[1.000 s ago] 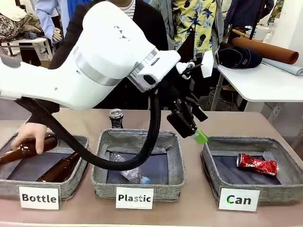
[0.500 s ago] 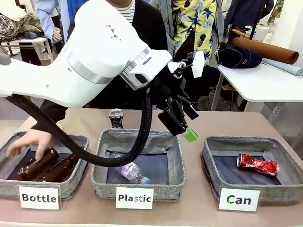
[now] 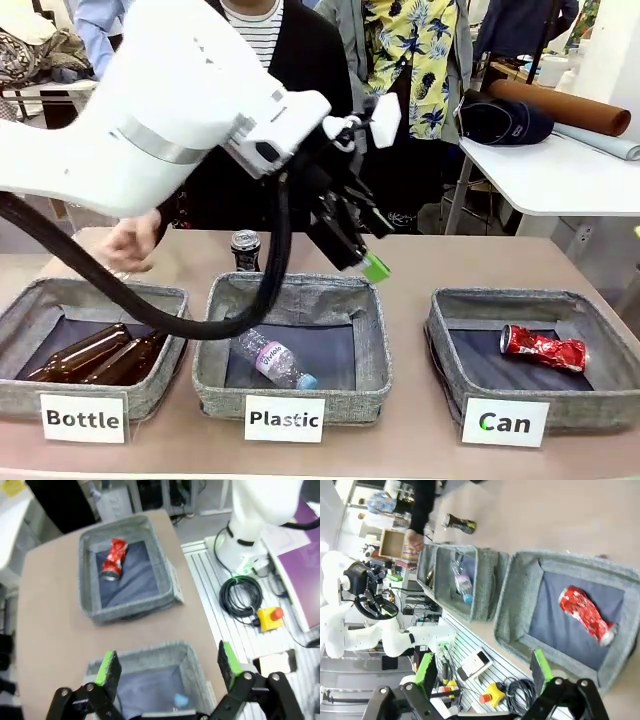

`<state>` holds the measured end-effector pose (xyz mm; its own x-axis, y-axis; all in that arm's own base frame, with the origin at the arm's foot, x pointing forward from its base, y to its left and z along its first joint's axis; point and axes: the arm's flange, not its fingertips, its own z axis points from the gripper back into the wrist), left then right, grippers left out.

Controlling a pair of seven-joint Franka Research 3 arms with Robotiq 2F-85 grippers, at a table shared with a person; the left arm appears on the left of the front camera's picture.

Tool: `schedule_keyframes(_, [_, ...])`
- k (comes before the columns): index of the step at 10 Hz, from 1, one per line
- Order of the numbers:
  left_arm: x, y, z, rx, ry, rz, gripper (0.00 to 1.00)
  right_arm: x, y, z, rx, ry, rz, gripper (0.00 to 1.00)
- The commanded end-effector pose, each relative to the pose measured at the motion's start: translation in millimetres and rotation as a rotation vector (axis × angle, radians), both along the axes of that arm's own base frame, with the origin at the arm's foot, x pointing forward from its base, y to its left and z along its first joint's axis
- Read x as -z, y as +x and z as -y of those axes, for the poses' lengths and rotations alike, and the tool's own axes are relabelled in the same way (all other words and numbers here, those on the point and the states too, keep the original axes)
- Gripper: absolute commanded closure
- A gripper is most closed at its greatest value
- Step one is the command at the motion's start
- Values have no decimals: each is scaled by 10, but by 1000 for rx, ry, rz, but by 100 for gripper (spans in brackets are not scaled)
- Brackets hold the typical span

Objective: Sort the can waste into the basket.
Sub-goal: Pick up the can waste from the table and place it in the right Fabric basket.

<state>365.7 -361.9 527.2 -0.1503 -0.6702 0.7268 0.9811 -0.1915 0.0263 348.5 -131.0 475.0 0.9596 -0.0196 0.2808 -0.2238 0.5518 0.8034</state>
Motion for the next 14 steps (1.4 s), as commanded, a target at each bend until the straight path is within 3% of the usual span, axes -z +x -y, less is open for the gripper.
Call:
schedule_keyframes(1, [-147,-64,-918,-140,-24,-135,0,89,331,-488,-17,54,-18,0])
schedule_keyframes(3, [-292,-323,-1930,-300,-120,-373,0,256,628,-1169,-82,40,-66,0])
schedule_keyframes(4, [-368,-484,-2425,-424,-212,-517,0,368,769,-1519,-136,47,-88,0])
schedule_keyframes(6, [-370,-889,-3340,-731,-374,-690,0,681,950,-2043,-253,108,-70,0])
schedule_keyframes(7, [-249,-1089,-3745,-918,-433,-750,0,778,995,-2156,-353,183,-70,0])
schedule_keyframes(8, [-8,-1283,-4128,-1118,-379,-905,0,793,1010,-2201,-390,262,-59,0])
schedule_keyframes(9, [309,-1441,-4442,-1306,-338,-1044,0,722,1004,-2129,-369,299,-40,0])
schedule_keyframes(10, [607,-1567,-4706,-1396,-377,-1153,0,557,966,-1946,-337,366,-34,0])
schedule_keyframes(11, [968,-1622,-4939,-1471,-439,-1265,0,311,919,-1615,-230,452,-23,0])
schedule_keyframes(12, [1143,-1581,-5091,-1490,-558,-1252,0,148,831,-1346,-126,459,6,0])
schedule_keyframes(13, [1227,-1480,-5177,-1520,-671,-1167,0,60,756,-1155,-25,401,15,0])
schedule_keyframes(14, [655,-1526,-5449,-1404,-353,-1117,0,70,713,-1042,58,246,26,0])
